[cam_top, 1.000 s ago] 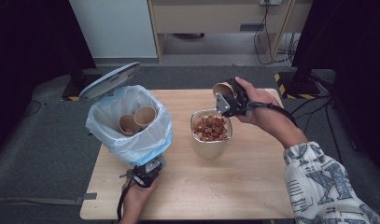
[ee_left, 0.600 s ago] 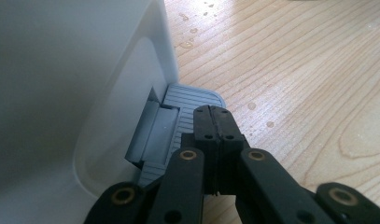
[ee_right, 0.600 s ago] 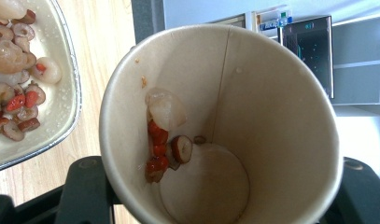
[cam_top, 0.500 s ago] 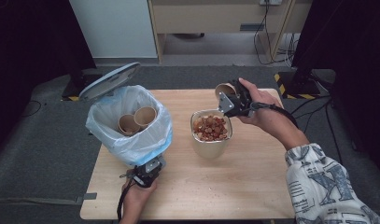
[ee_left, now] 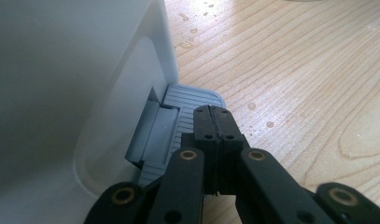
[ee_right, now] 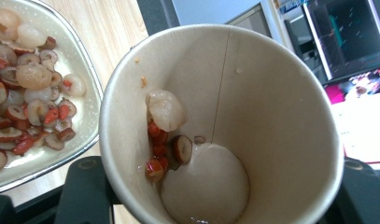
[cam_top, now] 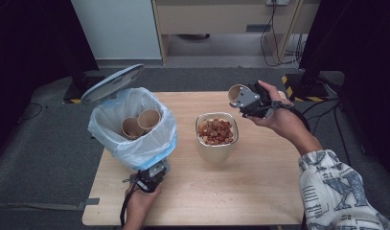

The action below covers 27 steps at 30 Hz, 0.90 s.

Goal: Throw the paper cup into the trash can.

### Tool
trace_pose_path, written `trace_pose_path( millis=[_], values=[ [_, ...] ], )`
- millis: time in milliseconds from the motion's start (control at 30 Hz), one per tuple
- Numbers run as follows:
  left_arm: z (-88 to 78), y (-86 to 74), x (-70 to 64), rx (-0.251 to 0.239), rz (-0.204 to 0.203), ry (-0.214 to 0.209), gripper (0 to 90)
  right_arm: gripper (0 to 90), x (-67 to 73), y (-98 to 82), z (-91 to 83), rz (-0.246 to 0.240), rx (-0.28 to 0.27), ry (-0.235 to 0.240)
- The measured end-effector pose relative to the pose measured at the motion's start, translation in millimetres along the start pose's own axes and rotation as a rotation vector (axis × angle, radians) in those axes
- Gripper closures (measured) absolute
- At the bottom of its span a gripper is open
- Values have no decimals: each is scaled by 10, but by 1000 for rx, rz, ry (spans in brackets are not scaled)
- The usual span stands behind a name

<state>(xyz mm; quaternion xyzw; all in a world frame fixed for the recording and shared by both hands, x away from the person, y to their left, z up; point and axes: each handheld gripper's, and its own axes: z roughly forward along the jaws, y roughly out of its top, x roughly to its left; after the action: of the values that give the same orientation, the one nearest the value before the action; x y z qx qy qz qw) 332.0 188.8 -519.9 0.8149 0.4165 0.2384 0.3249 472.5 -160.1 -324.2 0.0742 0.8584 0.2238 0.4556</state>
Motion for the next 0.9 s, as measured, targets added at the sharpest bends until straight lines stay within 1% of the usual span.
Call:
trace_pose_path(
  millis=[67,133,233,333,400,467,533,600,733,900],
  values=[
    [-3,1,3,5,7,1,890,366,-36,-59,-5,50,-13,24],
    [-2,0,1,3,3,1,890,366,-70,-120,-17,111,-30,50],
    [-3,0,2,4,5,1,890,367,-110,-203,-40,180,-50,82],
    [-2,0,2,4,5,1,890,367,-143,-273,-53,225,-68,112],
    [-2,0,2,4,4,1,890,367,-155,-326,-54,255,-72,152],
    [-1,1,1,3,3,1,890,367,-159,-374,-50,285,-82,181],
    [-2,1,2,3,1,0,890,366,-170,-424,-46,342,-110,216],
    [-2,1,2,3,1,0,889,367,-188,-474,-41,393,-128,238],
    [-2,1,3,4,1,0,890,366,-207,-536,-45,445,-147,275],
    [-2,1,3,4,0,0,890,366,-216,-564,-49,472,-160,332]
  ],
)
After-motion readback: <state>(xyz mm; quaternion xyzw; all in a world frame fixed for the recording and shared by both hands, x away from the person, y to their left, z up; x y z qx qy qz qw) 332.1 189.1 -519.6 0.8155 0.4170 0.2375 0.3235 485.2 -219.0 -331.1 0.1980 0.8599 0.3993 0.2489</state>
